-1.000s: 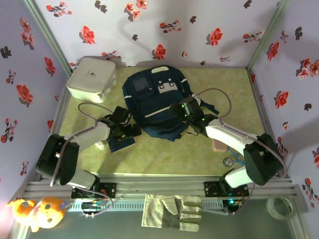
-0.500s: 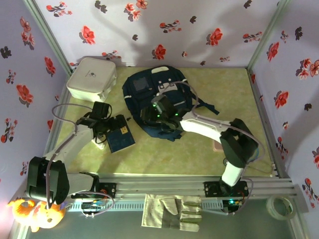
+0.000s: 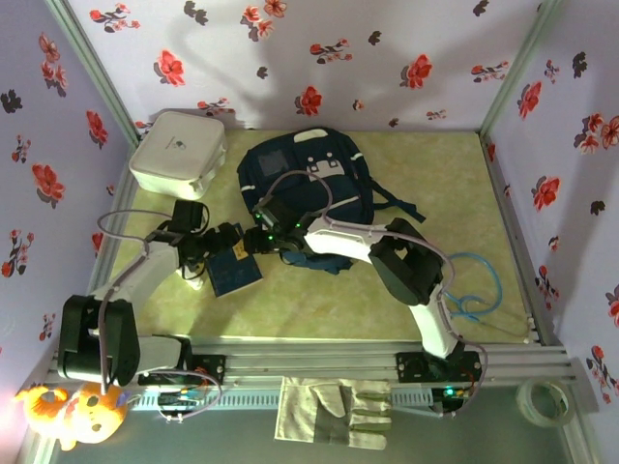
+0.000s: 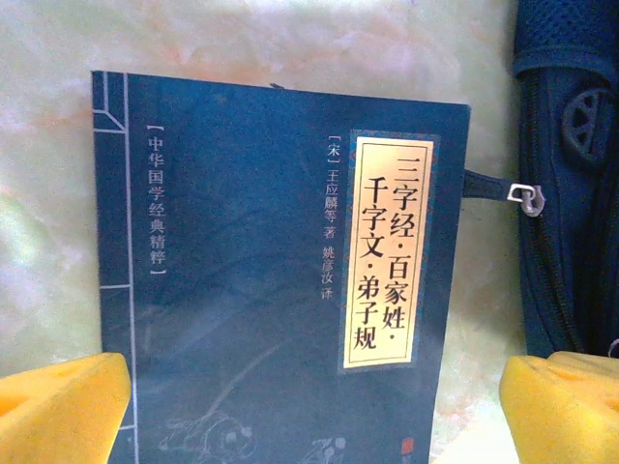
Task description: Pack books, pencil case, and school supplies into a backpack
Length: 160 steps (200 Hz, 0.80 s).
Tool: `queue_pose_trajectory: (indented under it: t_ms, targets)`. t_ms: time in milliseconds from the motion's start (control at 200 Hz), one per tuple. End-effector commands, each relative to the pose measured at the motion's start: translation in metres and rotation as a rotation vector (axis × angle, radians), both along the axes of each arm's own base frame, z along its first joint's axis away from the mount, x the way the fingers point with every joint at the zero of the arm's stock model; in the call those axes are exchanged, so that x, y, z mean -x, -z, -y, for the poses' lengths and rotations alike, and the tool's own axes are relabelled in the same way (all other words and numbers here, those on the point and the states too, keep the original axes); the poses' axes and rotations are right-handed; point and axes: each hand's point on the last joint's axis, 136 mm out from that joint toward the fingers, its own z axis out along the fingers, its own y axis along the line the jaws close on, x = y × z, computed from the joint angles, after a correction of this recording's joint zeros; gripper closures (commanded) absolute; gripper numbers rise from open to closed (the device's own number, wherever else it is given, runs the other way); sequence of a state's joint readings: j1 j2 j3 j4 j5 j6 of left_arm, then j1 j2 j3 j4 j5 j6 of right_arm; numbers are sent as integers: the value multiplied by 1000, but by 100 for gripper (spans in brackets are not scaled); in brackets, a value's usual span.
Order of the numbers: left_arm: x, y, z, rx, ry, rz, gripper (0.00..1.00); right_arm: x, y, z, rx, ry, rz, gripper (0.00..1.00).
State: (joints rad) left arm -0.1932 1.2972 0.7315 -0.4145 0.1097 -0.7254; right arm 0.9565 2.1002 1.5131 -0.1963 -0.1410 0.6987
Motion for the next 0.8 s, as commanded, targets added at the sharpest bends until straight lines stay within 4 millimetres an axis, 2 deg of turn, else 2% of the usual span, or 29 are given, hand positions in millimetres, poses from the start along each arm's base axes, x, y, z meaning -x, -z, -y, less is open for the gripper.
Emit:
queue_pose_trajectory:
  t_ms: [0, 250, 525, 795]
  targets:
    - [1, 15, -6, 6, -34, -35, 7, 4, 3, -10, -6, -35, -29, 51]
    - [11, 38, -29, -85, -111, -99, 12, 5, 18, -16, 26, -73, -60, 54]
    - [22, 50, -26, -73, -93, -148, 16, 3, 32, -22, 58, -86, -73, 61]
    - [25, 56, -18, -27, -76, -158, 18, 3, 52, -16, 115, -69, -103, 69]
